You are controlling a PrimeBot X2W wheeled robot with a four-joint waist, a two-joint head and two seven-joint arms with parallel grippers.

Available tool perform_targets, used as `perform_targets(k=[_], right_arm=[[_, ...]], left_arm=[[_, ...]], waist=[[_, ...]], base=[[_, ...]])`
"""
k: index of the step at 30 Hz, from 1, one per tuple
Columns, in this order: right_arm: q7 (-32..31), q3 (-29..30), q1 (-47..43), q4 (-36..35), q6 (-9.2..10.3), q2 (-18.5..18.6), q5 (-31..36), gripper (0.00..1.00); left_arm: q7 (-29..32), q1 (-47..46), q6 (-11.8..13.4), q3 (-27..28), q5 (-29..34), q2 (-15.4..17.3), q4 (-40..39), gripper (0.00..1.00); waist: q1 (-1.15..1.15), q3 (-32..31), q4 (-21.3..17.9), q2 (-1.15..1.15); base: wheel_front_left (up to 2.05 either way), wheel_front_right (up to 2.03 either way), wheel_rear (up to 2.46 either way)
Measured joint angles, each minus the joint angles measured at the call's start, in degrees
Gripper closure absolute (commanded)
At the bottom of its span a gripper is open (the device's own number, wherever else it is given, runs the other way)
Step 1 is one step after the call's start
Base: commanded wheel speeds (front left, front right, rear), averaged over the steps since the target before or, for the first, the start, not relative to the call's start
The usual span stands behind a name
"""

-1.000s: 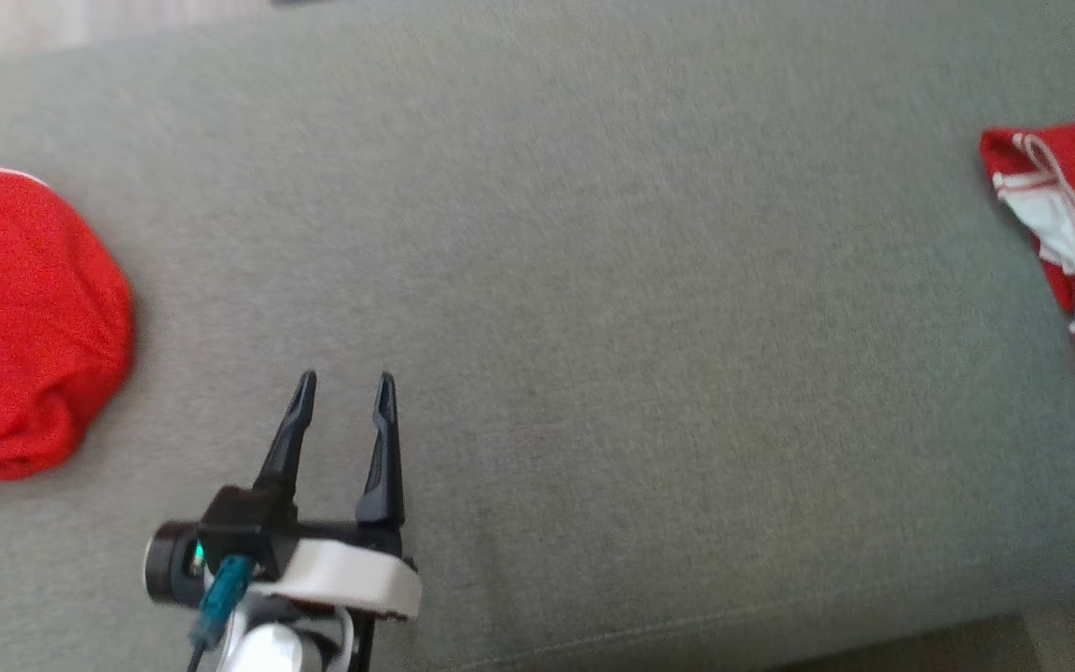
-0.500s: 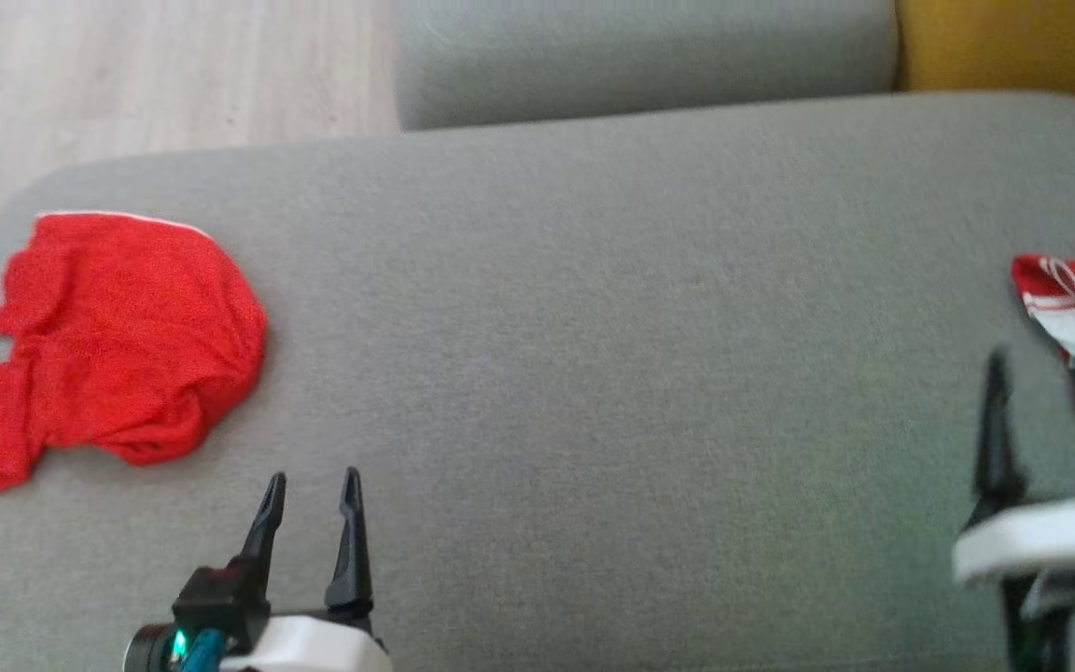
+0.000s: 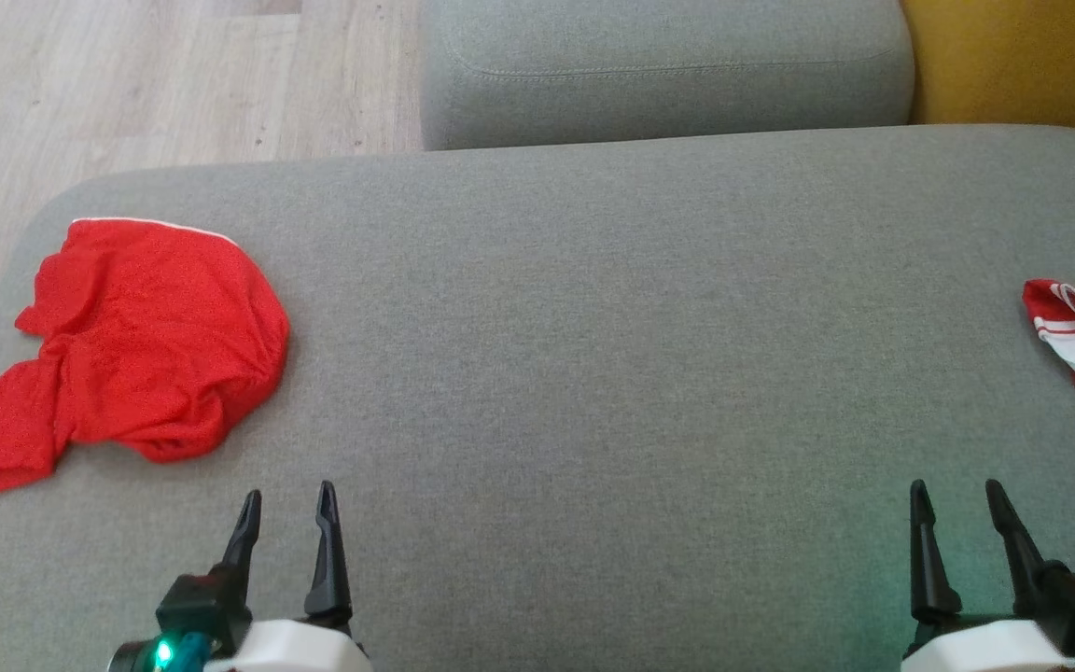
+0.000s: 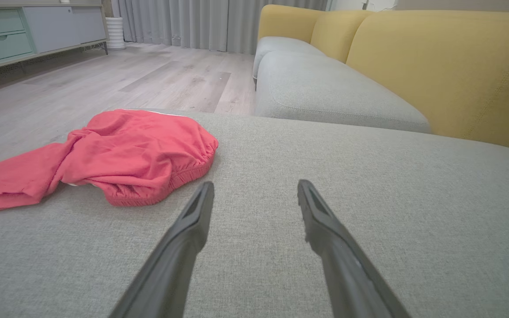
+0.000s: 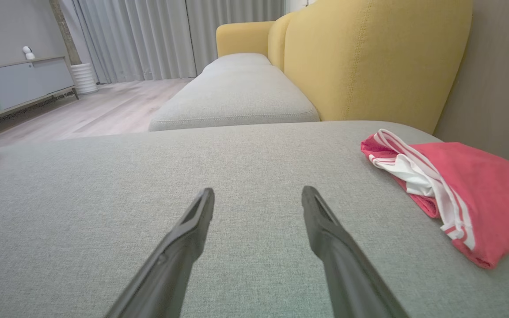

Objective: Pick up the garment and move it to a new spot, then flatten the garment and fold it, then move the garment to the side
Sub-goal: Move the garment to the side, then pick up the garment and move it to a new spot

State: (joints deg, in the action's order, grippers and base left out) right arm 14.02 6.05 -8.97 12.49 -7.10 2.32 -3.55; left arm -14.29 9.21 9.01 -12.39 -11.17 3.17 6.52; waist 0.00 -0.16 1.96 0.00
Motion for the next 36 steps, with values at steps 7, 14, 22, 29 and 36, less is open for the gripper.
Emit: perform_targets(k=[7, 14, 22, 29, 36], right_arm=[[0.2, -0.3, 0.1, 0.3, 0.0, 0.0, -0.5, 0.0], [0.2, -0.7, 0.0, -0.6, 0.0, 0.0, -0.6, 0.0], [0.2, -3.7, -1.4, -0.9, 0.0, 0.0, -2.0, 0.0], [0.2, -5.0, -1.3, -0.8, 0.0, 0.0, -2.0, 0.0], [0.2, -5.4, -1.3, -0.8, 0.0, 0.0, -1.8, 0.0]], left_arm=[[0.0, 0.0, 0.0, 0.0, 0.0, 0.0, 0.0, 0.0], [0.0, -0.1, -0.5, -0.5, 0.0, 0.0, 0.0, 0.0], [0.0, 0.0, -0.5, -0.1, 0.0, 0.0, 0.3, 0.0], [0.0, 3.4, -0.4, 1.9, 0.0, 0.0, -0.4, 0.0], [0.0, 3.9, -0.4, 3.2, -0.1, 0.1, -1.3, 0.0]], waist=[[0.0, 0.0, -0.1, 0.0], [0.0, -0.2, 2.8, 0.0], [0.0, -0.6, 11.8, 0.0], [0.0, -1.1, 19.8, 0.0], [0.0, -0.4, 21.3, 0.0]], base=[[0.0, 0.0, 0.0], [0.0, 0.0, 0.0], [0.0, 0.0, 0.0], [0.0, 0.0, 0.0], [0.0, 0.0, 0.0]])
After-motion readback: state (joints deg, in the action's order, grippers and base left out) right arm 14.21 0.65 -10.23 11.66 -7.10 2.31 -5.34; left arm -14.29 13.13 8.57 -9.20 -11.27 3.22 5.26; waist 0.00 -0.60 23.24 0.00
